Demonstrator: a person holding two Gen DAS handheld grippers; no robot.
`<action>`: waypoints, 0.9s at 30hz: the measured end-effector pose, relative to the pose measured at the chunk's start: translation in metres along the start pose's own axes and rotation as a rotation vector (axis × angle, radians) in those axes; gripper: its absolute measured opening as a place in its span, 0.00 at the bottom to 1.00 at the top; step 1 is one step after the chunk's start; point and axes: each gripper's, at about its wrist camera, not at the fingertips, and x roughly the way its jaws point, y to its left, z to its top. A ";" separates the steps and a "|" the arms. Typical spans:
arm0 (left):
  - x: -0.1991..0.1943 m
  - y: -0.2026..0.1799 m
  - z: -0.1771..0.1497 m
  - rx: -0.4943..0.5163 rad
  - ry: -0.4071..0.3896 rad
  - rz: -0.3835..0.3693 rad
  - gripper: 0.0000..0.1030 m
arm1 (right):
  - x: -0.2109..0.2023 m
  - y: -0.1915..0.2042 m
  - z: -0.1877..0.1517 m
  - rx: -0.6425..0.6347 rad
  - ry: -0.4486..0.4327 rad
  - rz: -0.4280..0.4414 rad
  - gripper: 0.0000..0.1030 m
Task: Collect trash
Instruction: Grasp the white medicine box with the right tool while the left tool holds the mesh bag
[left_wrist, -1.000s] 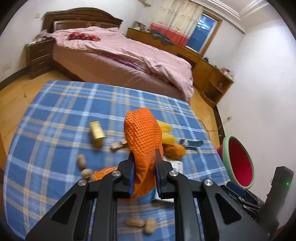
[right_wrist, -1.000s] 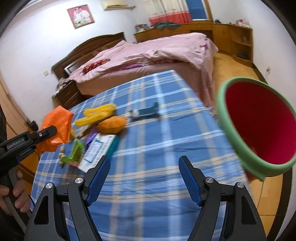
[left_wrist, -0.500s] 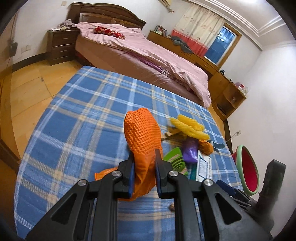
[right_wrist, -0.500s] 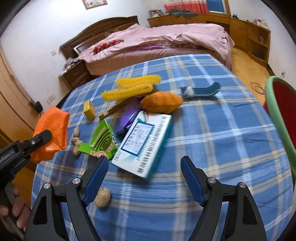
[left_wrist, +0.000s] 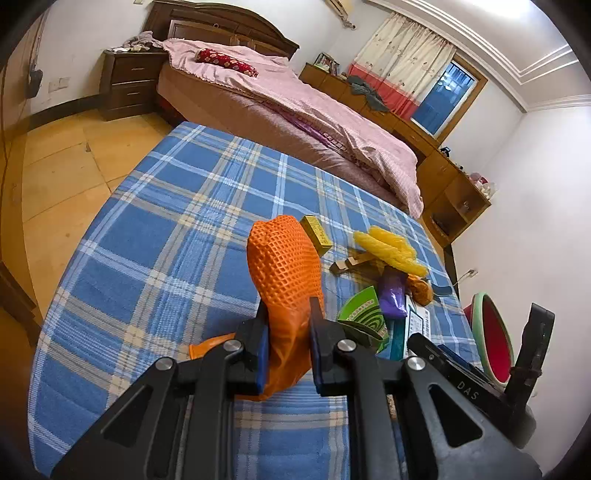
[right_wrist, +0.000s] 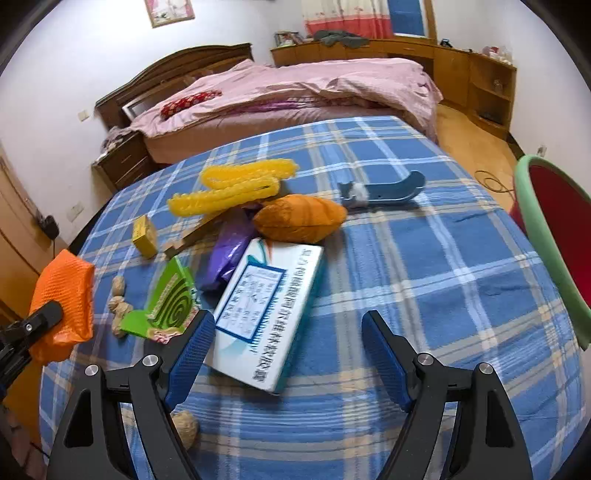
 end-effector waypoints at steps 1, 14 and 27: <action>-0.001 0.000 0.000 0.001 -0.001 -0.001 0.17 | -0.001 -0.002 0.000 0.004 -0.003 -0.006 0.80; -0.003 -0.005 -0.003 0.006 -0.001 -0.008 0.17 | -0.005 0.002 -0.005 -0.014 0.000 0.001 0.80; -0.002 -0.007 -0.006 0.002 0.003 -0.014 0.17 | -0.008 -0.021 0.002 0.026 -0.028 -0.070 0.80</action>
